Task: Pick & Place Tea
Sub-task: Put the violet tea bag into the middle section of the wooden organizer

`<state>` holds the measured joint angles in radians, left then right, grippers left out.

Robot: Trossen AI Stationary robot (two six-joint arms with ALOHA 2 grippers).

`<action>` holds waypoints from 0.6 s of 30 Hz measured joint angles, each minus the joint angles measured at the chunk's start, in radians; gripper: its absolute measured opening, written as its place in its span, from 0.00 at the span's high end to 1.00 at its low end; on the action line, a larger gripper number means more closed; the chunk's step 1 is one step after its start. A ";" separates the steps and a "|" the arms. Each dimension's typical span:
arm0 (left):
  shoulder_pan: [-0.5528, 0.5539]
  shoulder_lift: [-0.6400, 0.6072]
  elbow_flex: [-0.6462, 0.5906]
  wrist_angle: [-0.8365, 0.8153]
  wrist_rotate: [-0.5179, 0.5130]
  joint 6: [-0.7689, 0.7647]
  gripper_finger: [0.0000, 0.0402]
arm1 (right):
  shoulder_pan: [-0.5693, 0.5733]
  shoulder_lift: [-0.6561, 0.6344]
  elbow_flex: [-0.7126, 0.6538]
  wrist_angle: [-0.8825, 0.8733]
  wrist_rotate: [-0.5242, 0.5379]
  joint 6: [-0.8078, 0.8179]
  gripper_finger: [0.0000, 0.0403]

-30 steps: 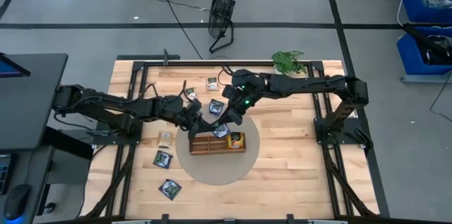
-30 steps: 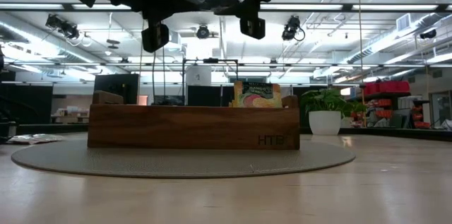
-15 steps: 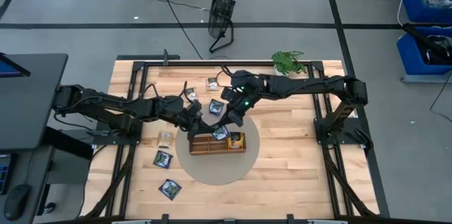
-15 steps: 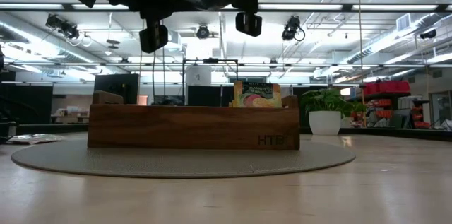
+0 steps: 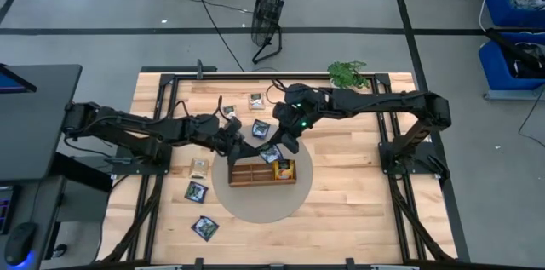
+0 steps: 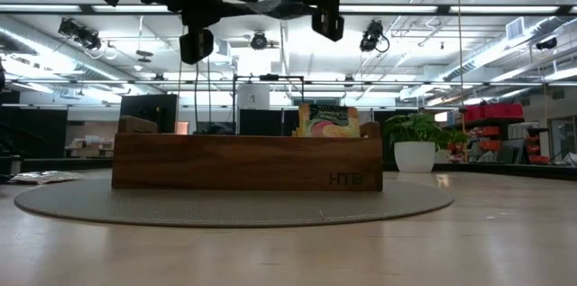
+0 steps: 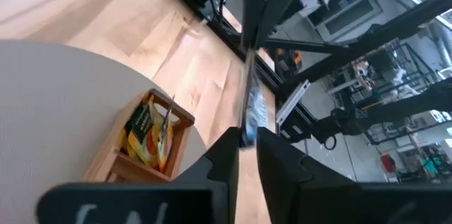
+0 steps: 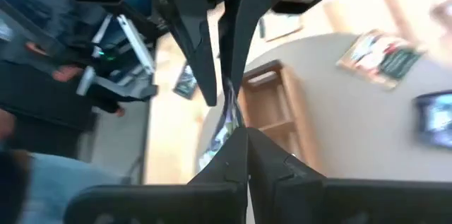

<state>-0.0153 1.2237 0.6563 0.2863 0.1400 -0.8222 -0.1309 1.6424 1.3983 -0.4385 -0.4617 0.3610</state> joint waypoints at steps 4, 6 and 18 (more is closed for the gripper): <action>-0.023 -0.034 -0.001 0.018 -0.101 0.055 0.82 | 0.003 -0.040 0.000 0.000 0.094 -0.062 1.00; -0.039 -0.076 -0.004 0.005 -0.162 0.089 0.81 | 0.010 -0.053 0.000 0.006 0.143 -0.094 1.00; -0.109 -0.421 -0.079 0.001 -0.403 0.255 0.81 | 0.092 -0.053 -0.073 0.261 0.287 -0.187 1.00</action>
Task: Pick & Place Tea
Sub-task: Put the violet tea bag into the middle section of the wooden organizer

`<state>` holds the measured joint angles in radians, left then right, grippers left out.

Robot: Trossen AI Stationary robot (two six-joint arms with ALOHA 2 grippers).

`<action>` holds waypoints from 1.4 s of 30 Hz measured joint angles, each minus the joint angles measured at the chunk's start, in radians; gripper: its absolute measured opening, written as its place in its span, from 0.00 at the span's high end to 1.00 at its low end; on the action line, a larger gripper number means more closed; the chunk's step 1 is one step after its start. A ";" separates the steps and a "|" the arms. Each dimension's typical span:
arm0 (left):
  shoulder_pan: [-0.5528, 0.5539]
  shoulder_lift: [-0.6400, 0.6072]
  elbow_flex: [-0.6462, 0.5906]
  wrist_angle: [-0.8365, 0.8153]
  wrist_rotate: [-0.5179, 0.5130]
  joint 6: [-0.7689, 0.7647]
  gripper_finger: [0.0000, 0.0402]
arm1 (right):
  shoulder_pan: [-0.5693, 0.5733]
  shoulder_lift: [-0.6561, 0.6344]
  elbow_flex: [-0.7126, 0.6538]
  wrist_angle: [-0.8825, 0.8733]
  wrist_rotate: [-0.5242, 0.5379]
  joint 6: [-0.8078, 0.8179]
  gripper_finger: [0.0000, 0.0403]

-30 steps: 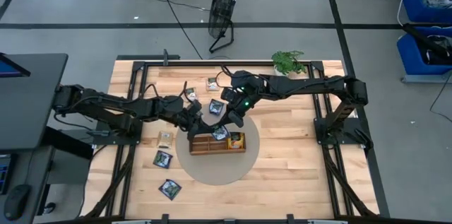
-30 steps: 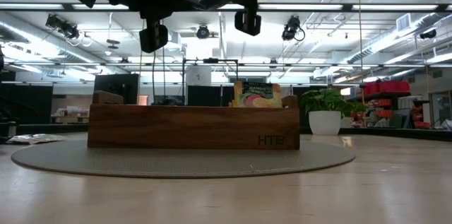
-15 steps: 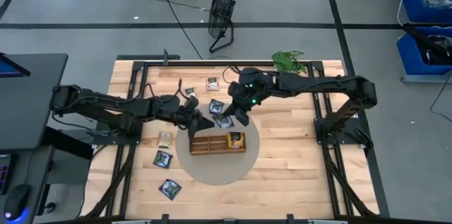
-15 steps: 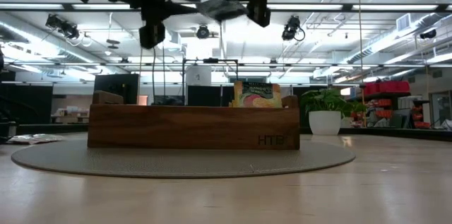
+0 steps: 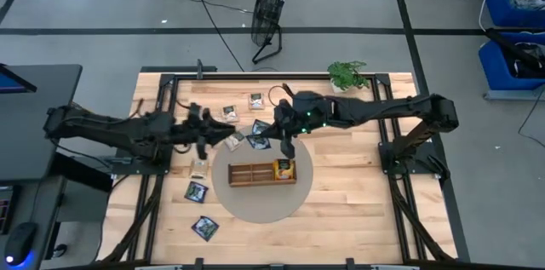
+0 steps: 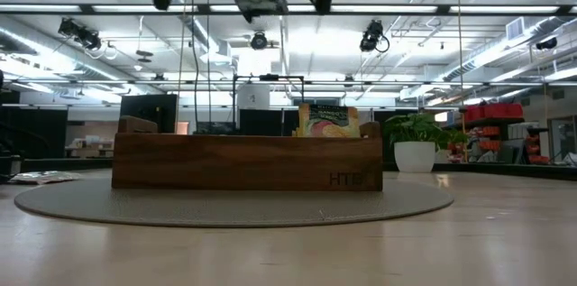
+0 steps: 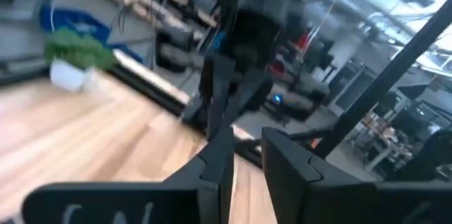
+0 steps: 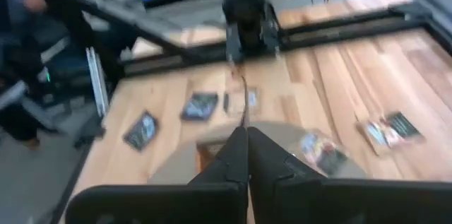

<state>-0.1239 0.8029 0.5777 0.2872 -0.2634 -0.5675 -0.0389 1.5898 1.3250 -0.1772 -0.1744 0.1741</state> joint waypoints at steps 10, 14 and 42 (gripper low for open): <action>-0.016 -0.259 -0.062 -0.048 -0.033 0.056 0.82 | 0.061 0.002 -0.260 0.345 0.043 0.031 1.00; -0.014 -0.313 -0.064 -0.105 -0.054 0.056 0.82 | 0.095 0.005 -0.342 0.437 0.088 0.030 1.00; -0.013 -0.345 -0.064 -0.144 -0.095 0.002 0.82 | 0.121 0.221 -0.450 0.720 0.172 0.055 1.00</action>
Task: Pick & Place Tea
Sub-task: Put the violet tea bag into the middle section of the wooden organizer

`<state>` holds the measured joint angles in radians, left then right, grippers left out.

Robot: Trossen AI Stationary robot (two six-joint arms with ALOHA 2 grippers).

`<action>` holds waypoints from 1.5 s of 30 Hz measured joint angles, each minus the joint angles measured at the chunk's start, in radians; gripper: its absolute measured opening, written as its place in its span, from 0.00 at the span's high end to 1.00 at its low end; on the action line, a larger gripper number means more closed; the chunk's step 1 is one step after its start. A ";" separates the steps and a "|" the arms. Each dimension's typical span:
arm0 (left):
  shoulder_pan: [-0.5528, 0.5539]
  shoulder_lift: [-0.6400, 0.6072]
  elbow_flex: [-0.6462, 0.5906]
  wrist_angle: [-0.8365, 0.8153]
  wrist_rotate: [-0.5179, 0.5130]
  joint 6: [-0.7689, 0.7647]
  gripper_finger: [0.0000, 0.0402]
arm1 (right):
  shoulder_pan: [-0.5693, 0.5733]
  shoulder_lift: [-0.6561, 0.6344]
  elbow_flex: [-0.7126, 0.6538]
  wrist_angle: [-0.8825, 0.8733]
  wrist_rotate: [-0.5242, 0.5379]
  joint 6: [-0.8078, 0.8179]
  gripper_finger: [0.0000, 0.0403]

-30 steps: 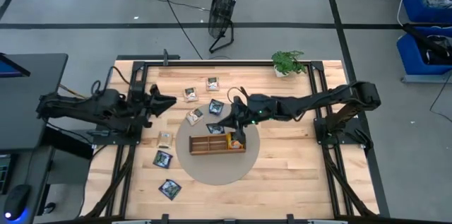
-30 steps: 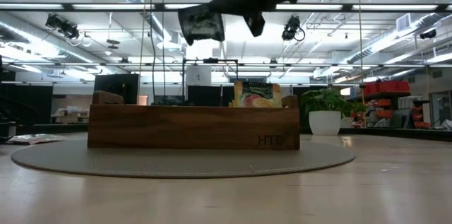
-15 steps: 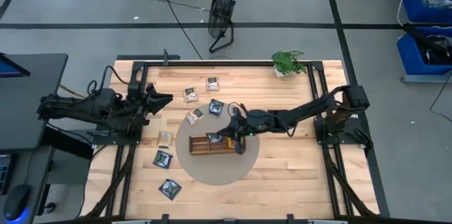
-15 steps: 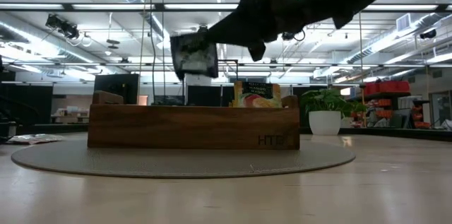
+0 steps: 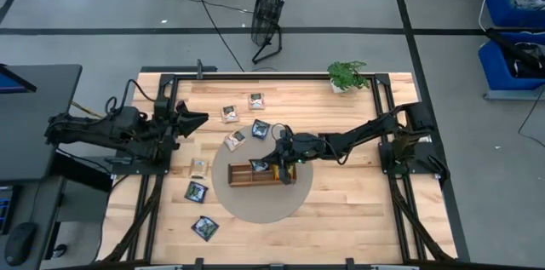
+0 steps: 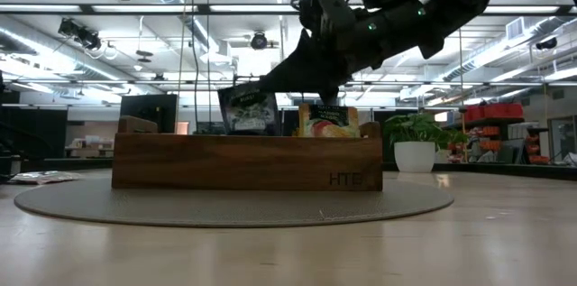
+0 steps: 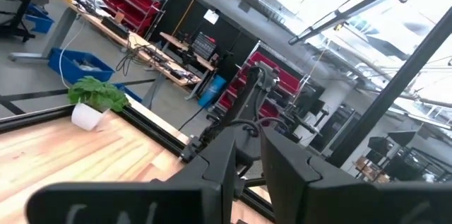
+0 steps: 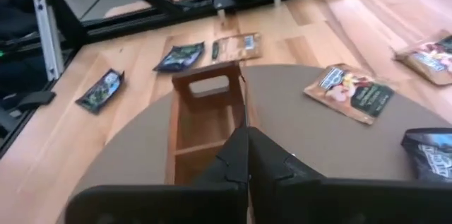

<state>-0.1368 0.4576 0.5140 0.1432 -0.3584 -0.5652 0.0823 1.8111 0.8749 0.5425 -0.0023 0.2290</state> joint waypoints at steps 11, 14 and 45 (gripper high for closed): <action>0.000 0.000 0.000 0.002 0.000 -0.007 0.82 | -0.032 0.014 0.001 -0.061 -0.029 -0.138 1.00; 0.000 0.000 0.000 0.002 0.000 -0.008 0.82 | -0.025 0.024 0.001 -0.061 0.007 -0.134 1.00; 0.000 0.000 0.000 -0.007 0.000 0.001 0.82 | -0.218 -0.103 0.259 -0.451 -0.198 0.234 0.57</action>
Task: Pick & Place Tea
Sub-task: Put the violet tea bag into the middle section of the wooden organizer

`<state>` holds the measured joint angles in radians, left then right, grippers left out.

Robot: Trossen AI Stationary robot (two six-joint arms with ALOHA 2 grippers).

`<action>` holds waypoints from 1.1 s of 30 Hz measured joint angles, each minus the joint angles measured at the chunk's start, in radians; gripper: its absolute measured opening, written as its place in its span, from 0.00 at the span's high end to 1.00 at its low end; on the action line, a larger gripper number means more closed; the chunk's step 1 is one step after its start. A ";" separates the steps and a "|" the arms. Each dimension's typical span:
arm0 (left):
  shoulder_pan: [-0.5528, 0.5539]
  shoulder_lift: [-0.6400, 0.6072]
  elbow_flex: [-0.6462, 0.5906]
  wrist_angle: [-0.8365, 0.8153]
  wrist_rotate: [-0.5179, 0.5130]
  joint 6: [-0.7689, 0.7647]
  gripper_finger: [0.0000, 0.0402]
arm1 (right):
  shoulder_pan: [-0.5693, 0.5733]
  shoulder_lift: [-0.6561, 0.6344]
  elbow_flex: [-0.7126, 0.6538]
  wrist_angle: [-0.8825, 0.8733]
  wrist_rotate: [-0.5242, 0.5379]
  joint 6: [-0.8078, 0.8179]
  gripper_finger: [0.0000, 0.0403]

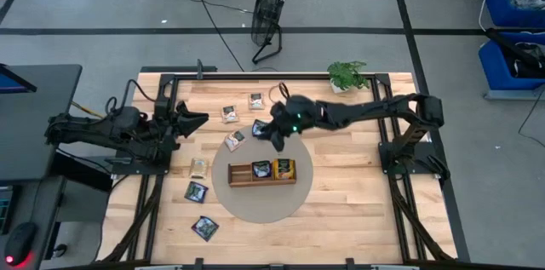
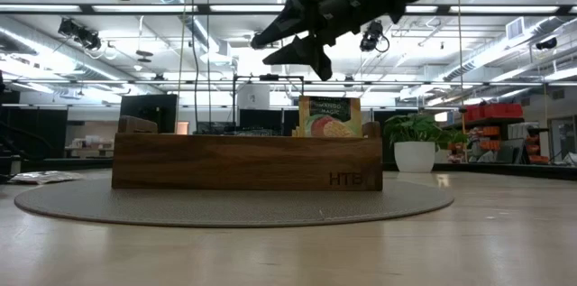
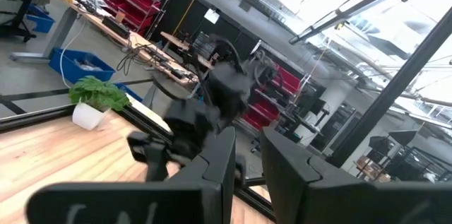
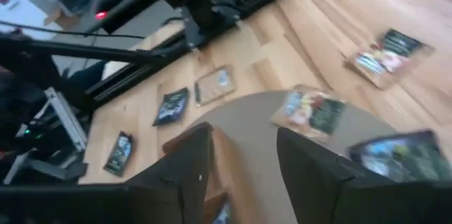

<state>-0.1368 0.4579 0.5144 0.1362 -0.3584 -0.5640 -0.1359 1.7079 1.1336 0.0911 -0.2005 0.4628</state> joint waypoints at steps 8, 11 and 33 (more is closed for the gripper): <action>0.000 0.000 0.000 -0.030 0.000 -0.001 0.82 | -0.145 0.003 0.056 -0.080 -0.017 -0.016 0.61; 0.000 0.000 0.000 -0.031 0.000 -0.005 0.82 | -0.215 0.036 0.080 -0.165 -0.110 0.040 0.61; 0.000 0.000 0.000 -0.031 0.000 -0.035 0.82 | -0.327 0.433 0.457 -0.646 -0.339 -0.061 0.39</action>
<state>-0.1368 0.4580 0.5144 0.1051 -0.3589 -0.5987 -0.4632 2.1410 1.5902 -0.5552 -0.5392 0.4023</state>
